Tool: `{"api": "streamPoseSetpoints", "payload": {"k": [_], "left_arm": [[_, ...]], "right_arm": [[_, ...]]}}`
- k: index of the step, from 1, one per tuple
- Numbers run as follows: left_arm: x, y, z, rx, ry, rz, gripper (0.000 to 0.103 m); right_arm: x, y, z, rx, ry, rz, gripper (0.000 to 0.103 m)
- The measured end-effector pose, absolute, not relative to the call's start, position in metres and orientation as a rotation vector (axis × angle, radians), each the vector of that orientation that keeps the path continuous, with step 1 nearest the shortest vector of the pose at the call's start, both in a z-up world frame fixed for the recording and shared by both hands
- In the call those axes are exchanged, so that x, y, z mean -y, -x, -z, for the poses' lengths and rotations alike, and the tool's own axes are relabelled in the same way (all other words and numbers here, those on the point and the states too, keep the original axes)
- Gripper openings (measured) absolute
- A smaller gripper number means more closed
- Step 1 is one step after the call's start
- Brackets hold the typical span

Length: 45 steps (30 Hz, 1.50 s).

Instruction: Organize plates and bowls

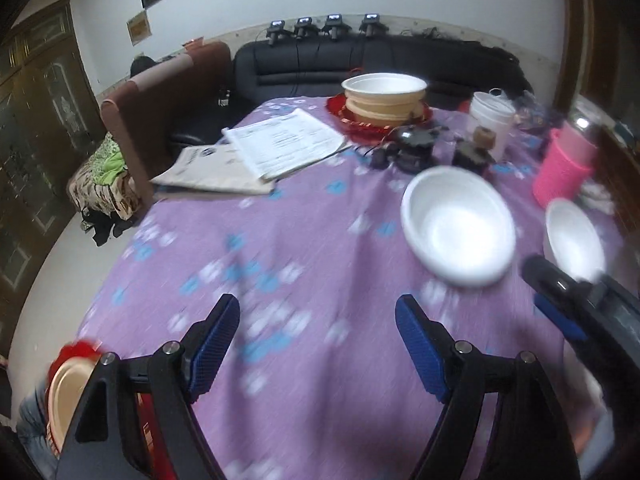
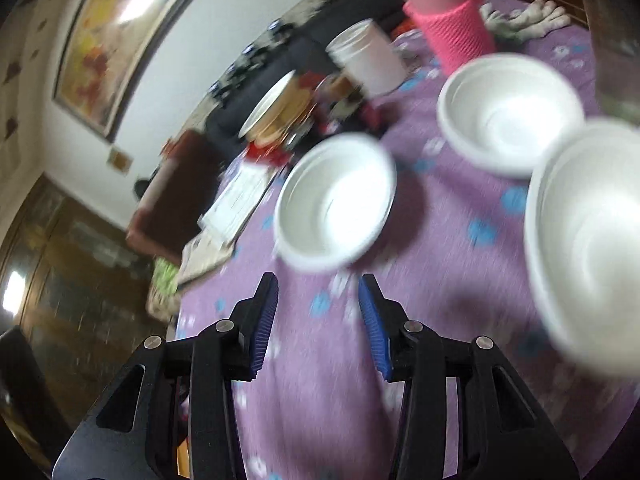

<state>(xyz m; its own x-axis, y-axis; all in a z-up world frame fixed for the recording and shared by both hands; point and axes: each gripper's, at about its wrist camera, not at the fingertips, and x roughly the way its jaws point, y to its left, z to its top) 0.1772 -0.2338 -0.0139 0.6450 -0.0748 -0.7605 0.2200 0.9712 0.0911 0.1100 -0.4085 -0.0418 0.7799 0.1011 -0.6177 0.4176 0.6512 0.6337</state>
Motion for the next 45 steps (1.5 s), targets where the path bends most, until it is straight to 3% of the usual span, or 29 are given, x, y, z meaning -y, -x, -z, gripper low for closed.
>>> {"api": "streamPoseSetpoints", "payload": {"k": [11, 34, 36, 38, 41, 45], "left_arm": [[0.266, -0.251, 0.046, -1.018, 0.021, 0.174, 0.080], [0.280, -0.262, 0.075, -1.093, 0.022, 0.303, 0.079], [0.282, -0.261, 0.075, -1.088, 0.008, 0.301, 0.069], [0.283, -0.262, 0.079, -1.104, 0.006, 0.313, 0.048], [0.285, -0.264, 0.086, -1.141, 0.019, 0.338, 0.030], [0.287, -0.260, 0.080, -1.131, 0.031, 0.375, 0.018]], "right_arm": [[0.458, -0.151, 0.058, -0.717, -0.976, 0.286, 0.042], [0.462, -0.168, 0.088, -0.742, -0.954, 0.304, 0.042], [0.461, -0.169, 0.086, -0.739, -0.944, 0.307, 0.042], [0.460, -0.169, 0.087, -0.740, -0.942, 0.306, 0.042], [0.460, -0.170, 0.089, -0.745, -0.952, 0.297, 0.041], [0.459, -0.170, 0.090, -0.741, -0.949, 0.296, 0.021]]}}
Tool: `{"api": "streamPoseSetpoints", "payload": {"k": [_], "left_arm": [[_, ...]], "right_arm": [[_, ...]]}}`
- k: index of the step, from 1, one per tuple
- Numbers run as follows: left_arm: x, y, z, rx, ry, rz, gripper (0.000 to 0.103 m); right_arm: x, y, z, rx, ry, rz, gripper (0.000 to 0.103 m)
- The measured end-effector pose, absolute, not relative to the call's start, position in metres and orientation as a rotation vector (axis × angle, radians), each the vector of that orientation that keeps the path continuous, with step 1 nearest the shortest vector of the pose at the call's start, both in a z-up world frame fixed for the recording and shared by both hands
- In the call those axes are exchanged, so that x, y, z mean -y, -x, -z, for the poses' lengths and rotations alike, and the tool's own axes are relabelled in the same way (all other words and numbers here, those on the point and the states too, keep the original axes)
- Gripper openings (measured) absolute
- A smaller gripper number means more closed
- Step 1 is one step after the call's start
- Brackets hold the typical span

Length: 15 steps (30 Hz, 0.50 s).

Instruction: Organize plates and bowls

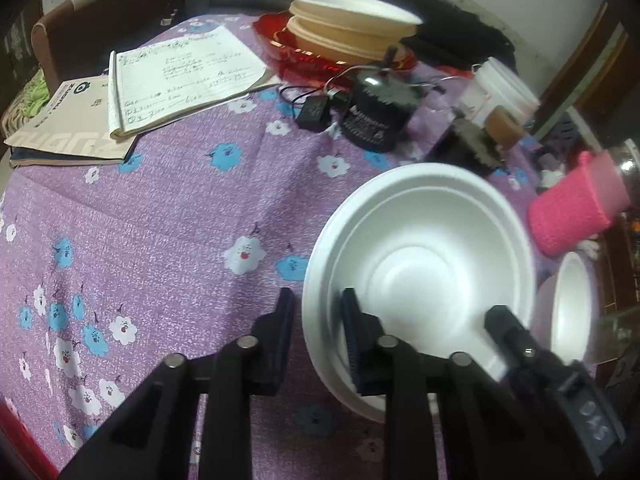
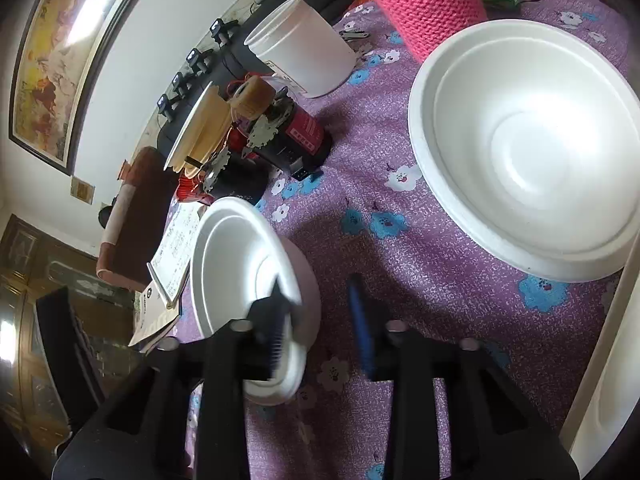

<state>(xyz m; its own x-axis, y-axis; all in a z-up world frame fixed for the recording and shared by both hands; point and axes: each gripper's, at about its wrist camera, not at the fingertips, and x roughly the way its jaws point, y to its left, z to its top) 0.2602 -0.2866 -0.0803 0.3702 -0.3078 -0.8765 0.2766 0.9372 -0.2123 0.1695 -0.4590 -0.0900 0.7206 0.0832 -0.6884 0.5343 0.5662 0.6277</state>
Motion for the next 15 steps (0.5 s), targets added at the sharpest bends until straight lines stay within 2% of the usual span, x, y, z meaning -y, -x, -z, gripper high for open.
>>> {"api": "streamPoseSetpoints", "payload": {"k": [1, 4, 15], "left_arm": [[0.287, -0.259, 0.079, -1.128, 0.029, 0.379, 0.014], [0.287, -0.257, 0.076, -1.115, 0.018, 0.373, 0.012], [0.285, -0.253, 0.071, -1.107, 0.024, 0.370, 0.012]], "right_arm": [[0.458, -0.169, 0.089, -0.737, -0.940, 0.297, 0.015], [0.455, -0.168, 0.085, -0.721, -0.915, 0.308, 0.010], [0.455, -0.164, 0.077, -0.699, -0.912, 0.291, 0.008]]}}
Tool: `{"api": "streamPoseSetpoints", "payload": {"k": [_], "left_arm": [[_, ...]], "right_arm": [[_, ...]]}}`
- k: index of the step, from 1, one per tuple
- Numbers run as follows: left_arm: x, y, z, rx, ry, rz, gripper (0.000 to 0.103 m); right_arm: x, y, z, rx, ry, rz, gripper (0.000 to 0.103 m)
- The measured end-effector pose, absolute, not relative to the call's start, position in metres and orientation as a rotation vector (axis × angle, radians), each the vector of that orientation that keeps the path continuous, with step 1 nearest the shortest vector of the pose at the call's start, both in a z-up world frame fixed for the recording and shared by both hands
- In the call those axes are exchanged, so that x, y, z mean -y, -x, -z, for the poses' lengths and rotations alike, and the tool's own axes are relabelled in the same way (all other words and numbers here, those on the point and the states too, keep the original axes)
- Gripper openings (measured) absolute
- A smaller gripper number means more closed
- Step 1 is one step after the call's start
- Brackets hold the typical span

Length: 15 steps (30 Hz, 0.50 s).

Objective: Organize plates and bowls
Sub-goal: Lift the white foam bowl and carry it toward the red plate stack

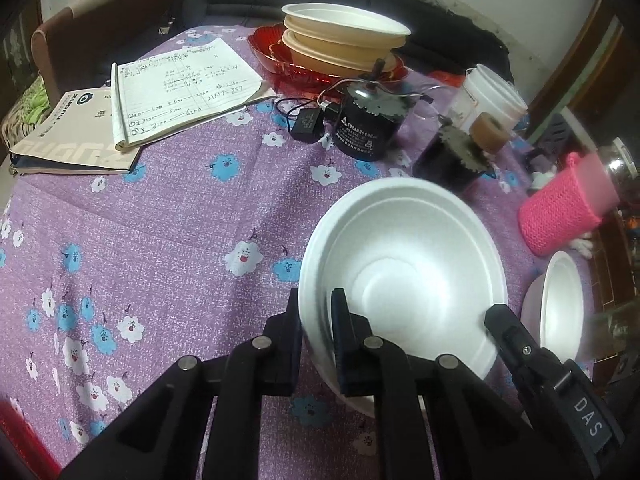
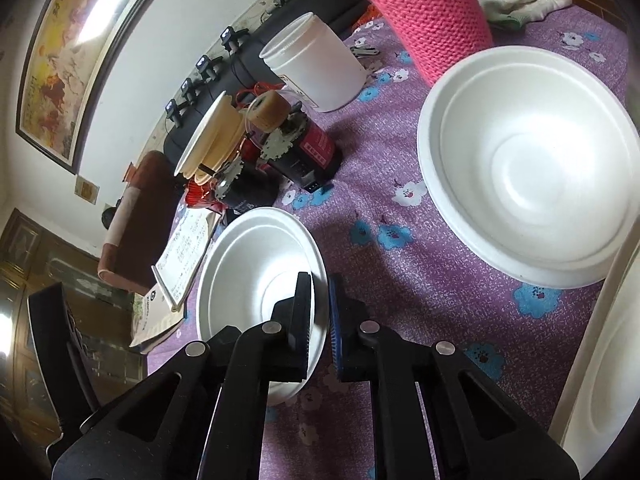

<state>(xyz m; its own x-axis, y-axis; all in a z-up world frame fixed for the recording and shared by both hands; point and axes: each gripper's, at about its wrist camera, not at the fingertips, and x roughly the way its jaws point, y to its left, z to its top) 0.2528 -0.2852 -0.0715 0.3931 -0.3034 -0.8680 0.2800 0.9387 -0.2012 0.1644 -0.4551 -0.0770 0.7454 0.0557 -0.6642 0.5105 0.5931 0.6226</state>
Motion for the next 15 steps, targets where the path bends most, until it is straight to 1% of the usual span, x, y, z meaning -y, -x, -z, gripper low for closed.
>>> {"api": "streamPoseSetpoints", "payload": {"k": [8, 15], "left_arm": [[0.281, -0.240, 0.062, -1.079, 0.012, 0.364, 0.013], [0.263, -0.221, 0.058, -1.061, 0.019, 0.353, 0.013]], "right_arm": [[0.454, -0.157, 0.066, -0.693, -0.929, 0.267, 0.008], [0.442, -0.145, 0.059, -0.693, -0.927, 0.232, 0.008]]}}
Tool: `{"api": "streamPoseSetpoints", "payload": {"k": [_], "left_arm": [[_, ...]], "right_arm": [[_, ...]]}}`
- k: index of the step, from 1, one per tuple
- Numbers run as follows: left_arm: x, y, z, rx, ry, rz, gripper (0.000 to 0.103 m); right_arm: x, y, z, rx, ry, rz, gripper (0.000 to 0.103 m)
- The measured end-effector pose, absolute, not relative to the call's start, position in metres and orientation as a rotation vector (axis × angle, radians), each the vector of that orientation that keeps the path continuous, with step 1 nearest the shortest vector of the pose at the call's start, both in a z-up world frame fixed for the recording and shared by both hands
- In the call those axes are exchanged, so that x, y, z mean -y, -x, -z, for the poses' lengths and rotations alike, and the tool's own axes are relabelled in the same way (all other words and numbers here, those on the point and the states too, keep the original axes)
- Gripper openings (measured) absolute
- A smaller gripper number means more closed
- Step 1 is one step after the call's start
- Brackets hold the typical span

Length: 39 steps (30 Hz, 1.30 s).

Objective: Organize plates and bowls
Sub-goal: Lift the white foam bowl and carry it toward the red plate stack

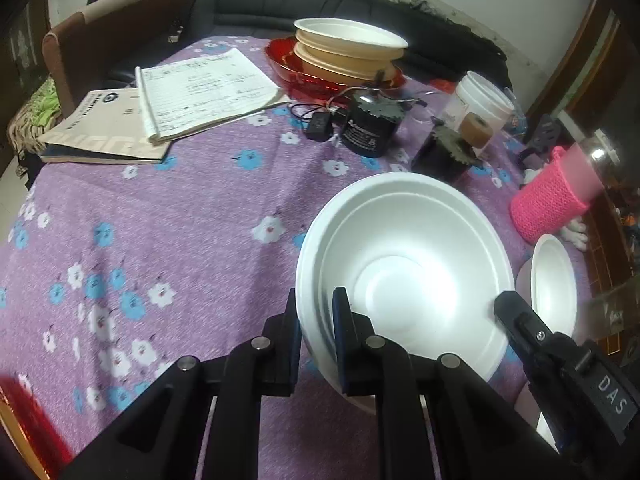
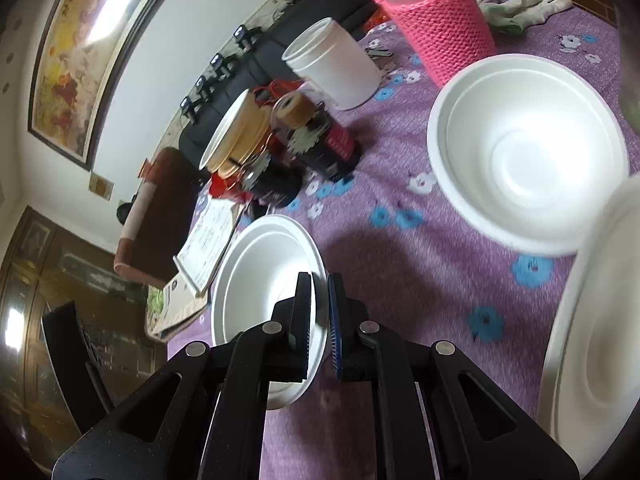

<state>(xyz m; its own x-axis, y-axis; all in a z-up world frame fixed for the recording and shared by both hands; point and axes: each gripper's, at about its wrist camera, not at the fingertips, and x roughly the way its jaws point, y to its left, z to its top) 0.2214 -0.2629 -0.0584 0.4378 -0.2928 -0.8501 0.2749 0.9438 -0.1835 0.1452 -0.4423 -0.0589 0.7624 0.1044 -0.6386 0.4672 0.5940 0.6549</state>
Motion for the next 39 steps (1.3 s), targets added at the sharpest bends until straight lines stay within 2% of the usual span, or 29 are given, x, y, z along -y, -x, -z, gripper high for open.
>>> {"api": "streamPoseSetpoints", "payload": {"k": [21, 39], "left_arm": [[0.186, -0.120, 0.028, -0.871, -0.055, 0.264, 0.014], [0.120, -0.080, 0.027, -0.839, -0.012, 0.208, 0.014]], "right_arm": [[0.364, -0.072, 0.040, -0.700, -0.850, 0.083, 0.008], [0.300, -0.051, 0.038, -0.730, -0.787, -0.008, 0.008]]}}
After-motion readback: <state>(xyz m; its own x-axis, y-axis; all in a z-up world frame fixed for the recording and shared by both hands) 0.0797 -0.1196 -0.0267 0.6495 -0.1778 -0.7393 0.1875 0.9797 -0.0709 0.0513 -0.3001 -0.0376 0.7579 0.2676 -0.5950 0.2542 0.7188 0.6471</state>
